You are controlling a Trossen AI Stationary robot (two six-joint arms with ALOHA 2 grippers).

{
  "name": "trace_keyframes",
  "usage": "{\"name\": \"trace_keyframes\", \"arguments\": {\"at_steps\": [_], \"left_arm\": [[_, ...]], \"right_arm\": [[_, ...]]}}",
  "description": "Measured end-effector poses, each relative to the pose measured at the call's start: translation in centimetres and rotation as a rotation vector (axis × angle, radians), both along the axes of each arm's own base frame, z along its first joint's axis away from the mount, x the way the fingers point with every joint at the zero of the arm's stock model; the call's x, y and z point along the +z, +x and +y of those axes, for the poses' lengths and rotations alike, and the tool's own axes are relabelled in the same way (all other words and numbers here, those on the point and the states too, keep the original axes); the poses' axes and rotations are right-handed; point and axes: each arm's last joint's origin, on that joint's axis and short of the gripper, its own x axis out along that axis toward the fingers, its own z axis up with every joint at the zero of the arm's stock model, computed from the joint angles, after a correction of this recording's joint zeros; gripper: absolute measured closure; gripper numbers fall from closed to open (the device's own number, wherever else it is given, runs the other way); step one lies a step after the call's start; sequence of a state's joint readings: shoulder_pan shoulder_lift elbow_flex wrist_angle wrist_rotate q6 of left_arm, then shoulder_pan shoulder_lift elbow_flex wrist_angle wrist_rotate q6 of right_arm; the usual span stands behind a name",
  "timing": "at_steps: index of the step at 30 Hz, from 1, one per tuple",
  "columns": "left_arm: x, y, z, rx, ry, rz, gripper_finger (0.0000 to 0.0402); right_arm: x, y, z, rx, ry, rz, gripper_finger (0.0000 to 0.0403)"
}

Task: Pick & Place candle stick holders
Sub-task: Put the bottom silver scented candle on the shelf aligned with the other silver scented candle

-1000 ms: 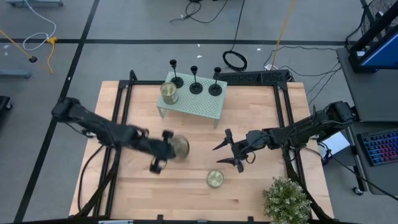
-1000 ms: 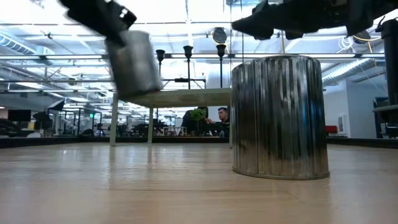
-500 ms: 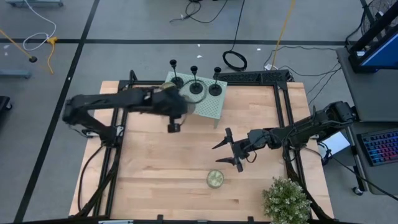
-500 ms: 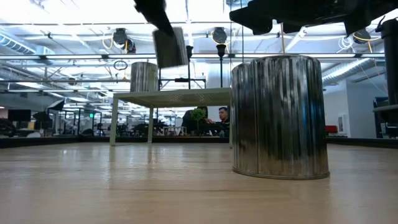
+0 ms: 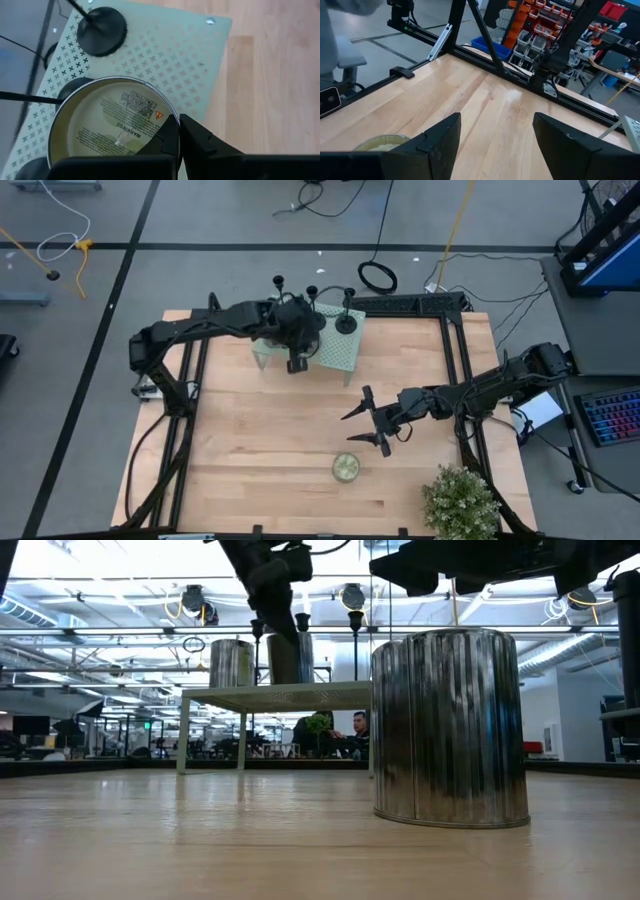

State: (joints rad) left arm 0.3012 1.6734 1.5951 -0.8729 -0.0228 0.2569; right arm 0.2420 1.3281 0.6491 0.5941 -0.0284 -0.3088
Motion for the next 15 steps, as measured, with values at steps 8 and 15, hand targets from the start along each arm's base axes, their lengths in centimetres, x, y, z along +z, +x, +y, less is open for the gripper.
{"name": "trace_keyframes", "arguments": {"at_steps": [8, 15], "left_arm": [[0.1, -0.4, 1.3, 0.005, -0.083, -0.041, 0.0388], [0.4, -0.1, 1.7, 0.013, -0.06, -0.089, 0.0362]], "right_arm": [[0.0, 0.0, 0.0, 0.0, -0.002, 0.001, 0.0161], [0.0, 0.0, 0.0, -0.001, 0.006, 0.002, 0.0161]]}}
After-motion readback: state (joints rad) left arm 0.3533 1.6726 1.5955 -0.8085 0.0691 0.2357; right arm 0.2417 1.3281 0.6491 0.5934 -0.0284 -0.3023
